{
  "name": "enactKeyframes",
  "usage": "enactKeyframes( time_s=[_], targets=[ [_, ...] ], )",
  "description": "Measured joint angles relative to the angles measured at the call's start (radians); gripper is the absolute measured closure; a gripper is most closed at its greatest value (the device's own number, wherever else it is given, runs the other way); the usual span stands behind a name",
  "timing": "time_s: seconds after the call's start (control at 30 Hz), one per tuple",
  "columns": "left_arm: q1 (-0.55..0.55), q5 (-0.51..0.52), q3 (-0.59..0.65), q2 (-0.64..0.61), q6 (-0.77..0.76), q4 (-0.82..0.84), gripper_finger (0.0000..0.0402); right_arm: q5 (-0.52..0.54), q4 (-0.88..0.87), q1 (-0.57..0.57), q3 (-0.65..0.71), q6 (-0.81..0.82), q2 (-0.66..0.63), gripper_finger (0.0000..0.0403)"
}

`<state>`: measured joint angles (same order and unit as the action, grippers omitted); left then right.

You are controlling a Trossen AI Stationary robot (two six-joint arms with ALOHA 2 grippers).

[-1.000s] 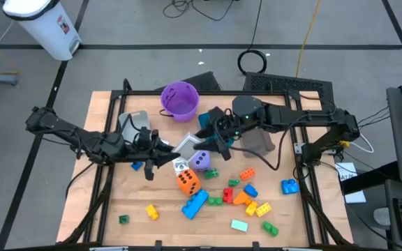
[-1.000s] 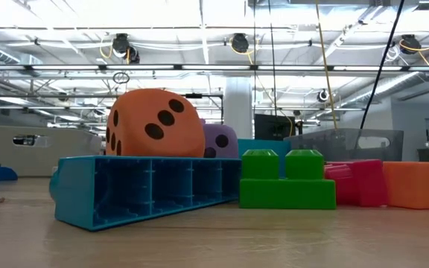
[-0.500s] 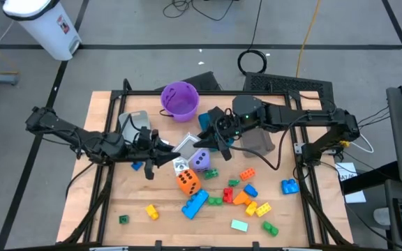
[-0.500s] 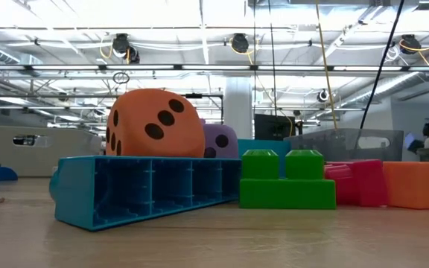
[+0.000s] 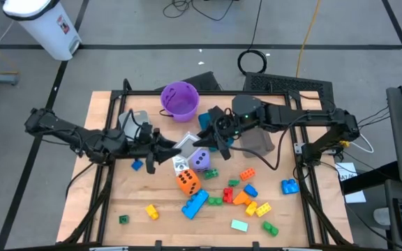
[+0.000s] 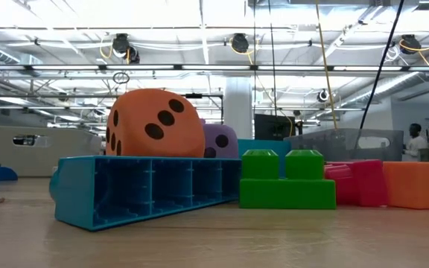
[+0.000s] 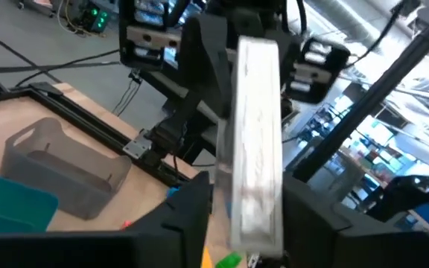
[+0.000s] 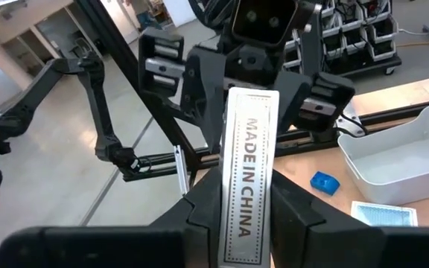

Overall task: Pick & Place Toys
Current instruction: Put the brown deck of cards into the black bin

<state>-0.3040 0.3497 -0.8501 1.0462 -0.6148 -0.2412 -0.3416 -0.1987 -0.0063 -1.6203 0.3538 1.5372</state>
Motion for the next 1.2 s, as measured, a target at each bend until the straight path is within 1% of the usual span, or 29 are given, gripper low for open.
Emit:
enactKeyframes(
  time_s=[0.13,0.2,0.3,0.43,0.57,0.63,0.7,0.8,0.9,1.0,1.13,1.2],
  targets=[
    [0.035,-0.034,0.000,0.000,0.006,-0.019,0.0196,-0.002,0.002,-0.001,0.000,0.001,0.000,0.0331],
    [0.054,-0.053,0.000,-0.012,0.029,-0.020,0.0180,0.000,0.008,-0.002,0.000,0.001,0.000,0.0330],
    [0.079,-0.068,0.000,-0.049,0.065,-0.023,0.0168,-0.004,0.015,-0.002,0.000,0.000,-0.005,0.0335],
    [0.111,-0.067,0.000,-0.124,0.142,-0.020,0.0168,-0.010,0.045,-0.013,0.000,0.010,-0.015,0.0338],
    [0.140,-0.060,0.000,-0.232,0.223,-0.009,0.0177,-0.002,0.077,-0.034,-0.001,0.024,-0.037,0.0332],
    [0.154,-0.057,0.000,-0.284,0.256,0.005,0.0182,-0.002,0.057,-0.043,0.000,0.024,-0.062,0.0333],
    [0.160,-0.057,0.000,-0.338,0.275,0.037,0.0187,-0.001,0.078,-0.055,-0.001,0.023,-0.076,0.0337],
    [0.160,-0.057,0.000,-0.396,0.290,0.089,0.0193,0.008,0.064,-0.073,-0.016,0.020,-0.107,0.0338],
    [0.160,-0.058,0.000,-0.429,0.292,0.139,0.0199,0.103,0.033,-0.080,-0.068,-0.009,-0.123,0.0336],
    [0.160,-0.058,0.000,-0.433,0.295,0.185,0.0203,0.191,-0.062,-0.080,-0.140,-0.069,-0.123,0.0336],
    [0.160,-0.060,0.000,-0.417,0.299,0.222,0.0201,0.339,-0.316,-0.079,-0.229,-0.129,-0.117,0.0337],
    [0.160,-0.065,0.000,-0.408,0.293,0.234,0.0198,0.427,-0.467,-0.079,-0.250,-0.114,-0.116,0.0336]
  ],
)
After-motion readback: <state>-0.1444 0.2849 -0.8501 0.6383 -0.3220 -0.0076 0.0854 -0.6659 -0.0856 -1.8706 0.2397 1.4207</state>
